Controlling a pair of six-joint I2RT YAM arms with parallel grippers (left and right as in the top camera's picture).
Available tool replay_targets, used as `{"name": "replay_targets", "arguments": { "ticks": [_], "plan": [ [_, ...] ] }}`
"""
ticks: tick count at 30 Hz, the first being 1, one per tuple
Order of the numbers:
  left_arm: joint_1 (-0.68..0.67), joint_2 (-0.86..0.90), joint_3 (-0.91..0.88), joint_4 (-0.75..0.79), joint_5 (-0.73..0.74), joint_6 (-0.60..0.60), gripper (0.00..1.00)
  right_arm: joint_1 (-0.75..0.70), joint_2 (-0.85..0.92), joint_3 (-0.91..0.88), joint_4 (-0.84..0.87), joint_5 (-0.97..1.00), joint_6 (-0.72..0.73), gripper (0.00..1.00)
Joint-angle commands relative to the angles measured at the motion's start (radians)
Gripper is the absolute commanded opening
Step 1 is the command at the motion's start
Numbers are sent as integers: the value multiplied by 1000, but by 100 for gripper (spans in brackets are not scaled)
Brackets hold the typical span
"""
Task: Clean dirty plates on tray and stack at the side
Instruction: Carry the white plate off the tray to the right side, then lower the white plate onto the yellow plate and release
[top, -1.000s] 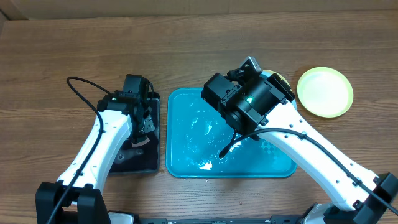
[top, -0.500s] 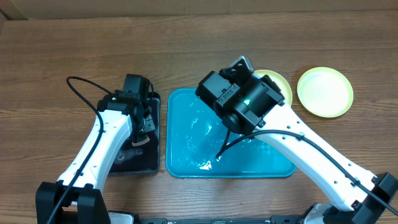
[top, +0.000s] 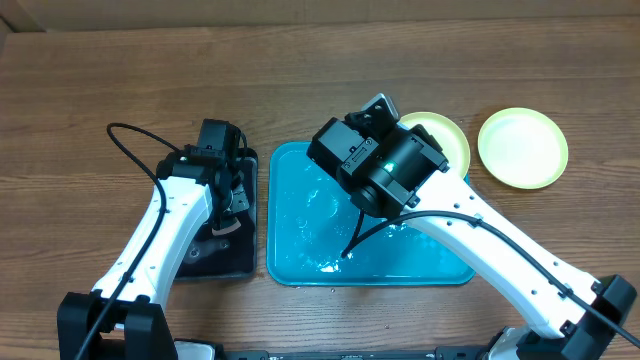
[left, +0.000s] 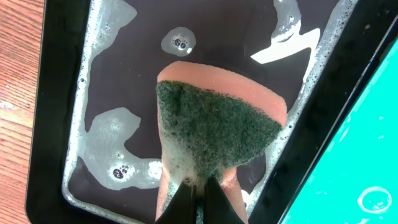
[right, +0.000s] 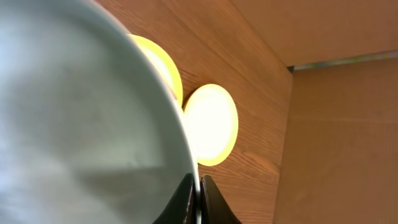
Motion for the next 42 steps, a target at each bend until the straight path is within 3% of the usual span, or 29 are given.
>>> {"name": "replay_targets", "arguments": {
  "ticks": [1,4,9,12,17,22,32,37,42],
  "plan": [
    [3,-1,1,-3,-11,-21,4,21,0,14,-24,-4,64,4],
    [3,-1,1,6,-11,-21,4,2,3,13,41,-77,45,4],
    [3,-1,1,5,-11,-21,4,-65,9,-6,134,-354,246,4],
    [3,-1,1,3,-10,-21,4,-177,22,-29,198,-544,372,4],
    [3,-1,1,-4,-10,-21,4,-370,24,-68,261,-643,452,4],
    [3,-1,1,-7,-10,-21,4,-669,31,-104,282,-795,446,4],
    [3,-1,1,-6,-14,-20,4,-1227,109,-166,311,-1033,303,4],
    [3,-1,1,-6,-18,-21,4,-1340,185,-185,328,-1032,262,4],
    [3,-1,1,-6,-19,-21,4,-1365,269,-189,372,-1033,256,4]
  ]
}}
